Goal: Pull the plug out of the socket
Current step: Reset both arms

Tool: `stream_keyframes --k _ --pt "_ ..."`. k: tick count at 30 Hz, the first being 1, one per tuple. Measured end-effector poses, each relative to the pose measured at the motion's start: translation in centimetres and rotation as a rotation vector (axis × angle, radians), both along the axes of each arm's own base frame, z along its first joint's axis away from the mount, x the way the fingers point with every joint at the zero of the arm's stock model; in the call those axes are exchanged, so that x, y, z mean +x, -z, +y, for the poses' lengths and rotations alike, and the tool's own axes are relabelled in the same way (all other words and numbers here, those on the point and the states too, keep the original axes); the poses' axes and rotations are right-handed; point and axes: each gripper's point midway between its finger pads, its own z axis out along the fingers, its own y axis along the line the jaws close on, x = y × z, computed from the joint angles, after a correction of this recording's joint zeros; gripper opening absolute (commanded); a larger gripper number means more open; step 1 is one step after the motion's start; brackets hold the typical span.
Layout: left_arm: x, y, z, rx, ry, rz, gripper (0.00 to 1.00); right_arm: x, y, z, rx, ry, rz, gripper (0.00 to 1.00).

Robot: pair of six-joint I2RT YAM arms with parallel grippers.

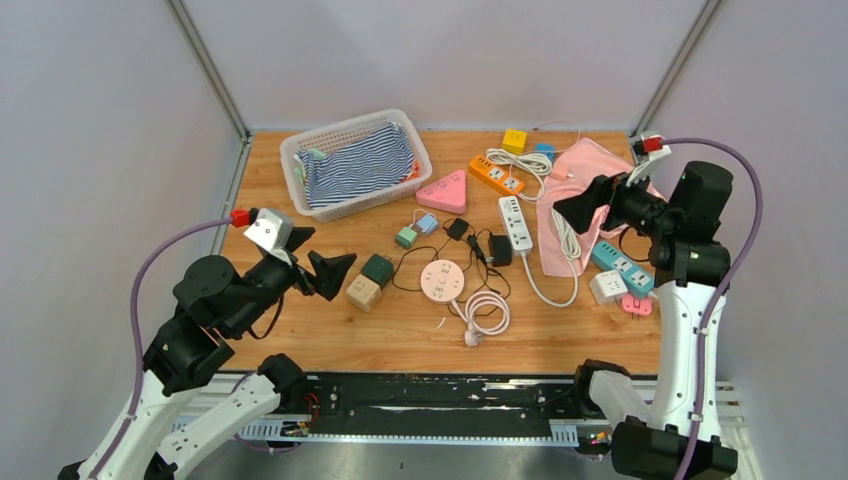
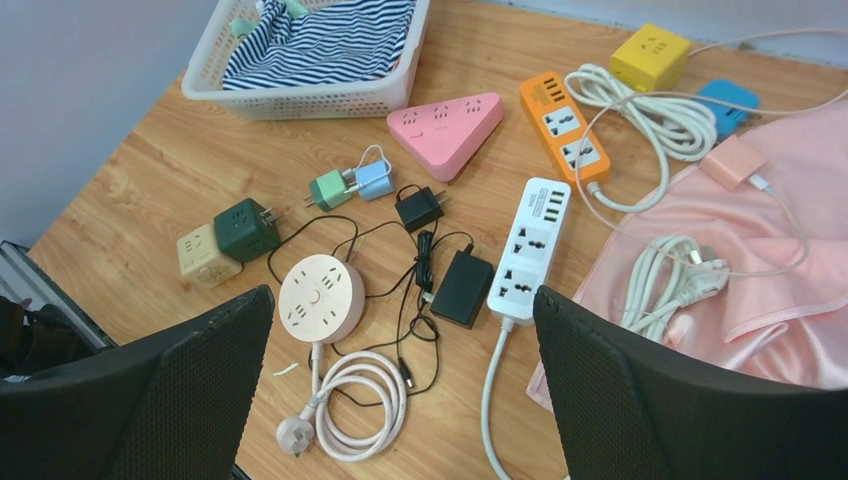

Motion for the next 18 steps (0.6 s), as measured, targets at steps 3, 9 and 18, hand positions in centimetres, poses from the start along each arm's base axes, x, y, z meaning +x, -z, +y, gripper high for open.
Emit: stream_keyframes --k 3,9,18 --pt "0.2 0.4 0.0 0.016 -0.006 0.0 1.0 -0.2 -0.8 -0.7 -0.004 -0.002 -0.034 1.0" --pt "0.5 0.9 0.0 0.049 -0.002 -0.009 1.0 -0.5 -1.0 -1.9 0.015 0.011 -0.044 1.0" --pt "1.1 2.7 -0.6 0.09 0.01 -0.011 1.0 -0.1 0.4 -3.6 0.033 0.06 -0.003 1.0"
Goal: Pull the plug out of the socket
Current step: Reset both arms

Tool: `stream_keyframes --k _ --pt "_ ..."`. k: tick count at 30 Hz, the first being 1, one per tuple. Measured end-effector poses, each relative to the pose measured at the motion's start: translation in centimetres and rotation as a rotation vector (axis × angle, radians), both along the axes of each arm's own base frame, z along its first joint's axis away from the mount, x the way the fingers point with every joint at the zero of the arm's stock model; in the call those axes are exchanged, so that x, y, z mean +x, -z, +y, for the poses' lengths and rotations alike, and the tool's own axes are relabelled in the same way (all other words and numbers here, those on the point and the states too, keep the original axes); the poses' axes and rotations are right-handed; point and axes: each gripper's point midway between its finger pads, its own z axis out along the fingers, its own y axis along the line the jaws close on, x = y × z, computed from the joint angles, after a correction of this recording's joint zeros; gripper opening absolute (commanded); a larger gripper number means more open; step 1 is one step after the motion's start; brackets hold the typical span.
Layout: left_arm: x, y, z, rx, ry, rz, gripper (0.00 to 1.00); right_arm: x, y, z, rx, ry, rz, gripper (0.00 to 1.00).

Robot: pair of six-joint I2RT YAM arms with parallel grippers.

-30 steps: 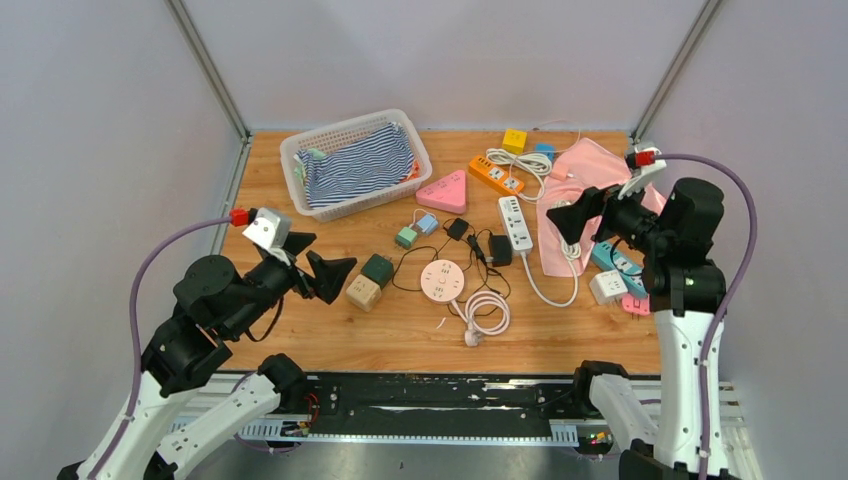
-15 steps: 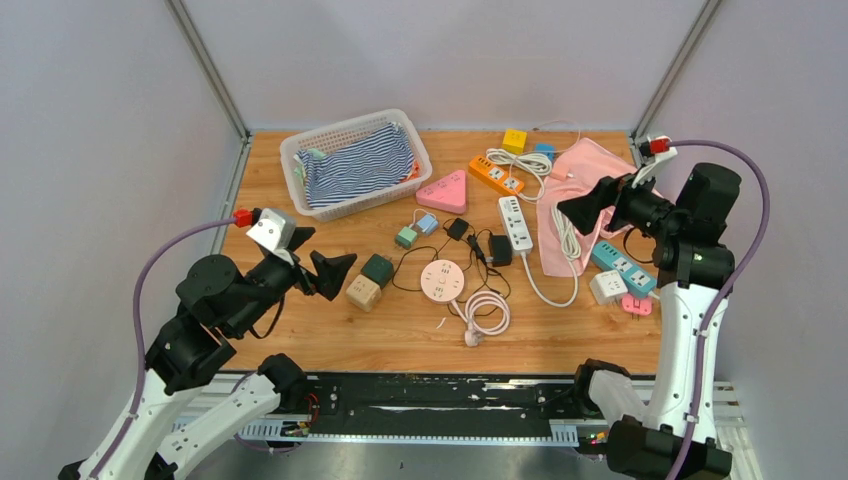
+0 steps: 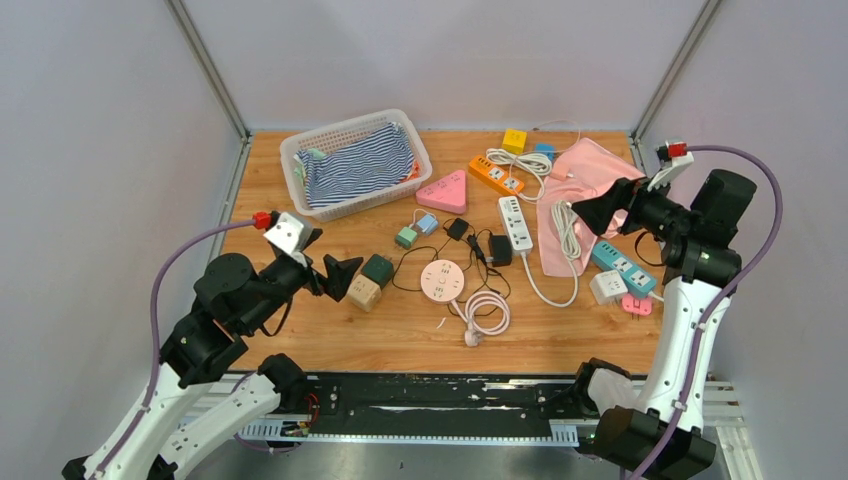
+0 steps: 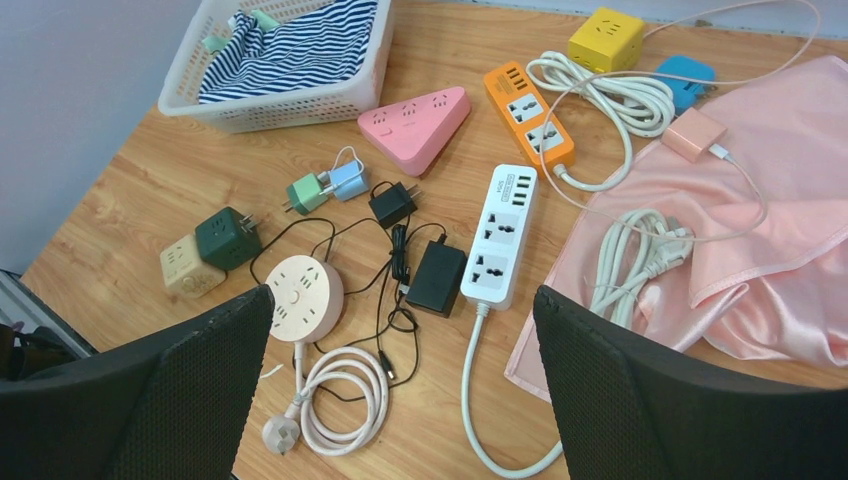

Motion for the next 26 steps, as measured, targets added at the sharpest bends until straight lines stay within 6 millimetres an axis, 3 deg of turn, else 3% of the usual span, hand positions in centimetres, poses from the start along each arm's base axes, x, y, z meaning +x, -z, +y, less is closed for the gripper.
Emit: stream_keyframes --k 13,26 --pt "0.7 0.3 -0.4 0.011 -0.002 -0.004 1.0 1.0 1.0 -1.4 -0.029 0.067 0.026 1.0" --pt "1.1 0.4 0.4 0.019 -0.054 -0.003 1.0 0.5 0.4 -1.4 -0.054 0.075 -0.005 1.0"
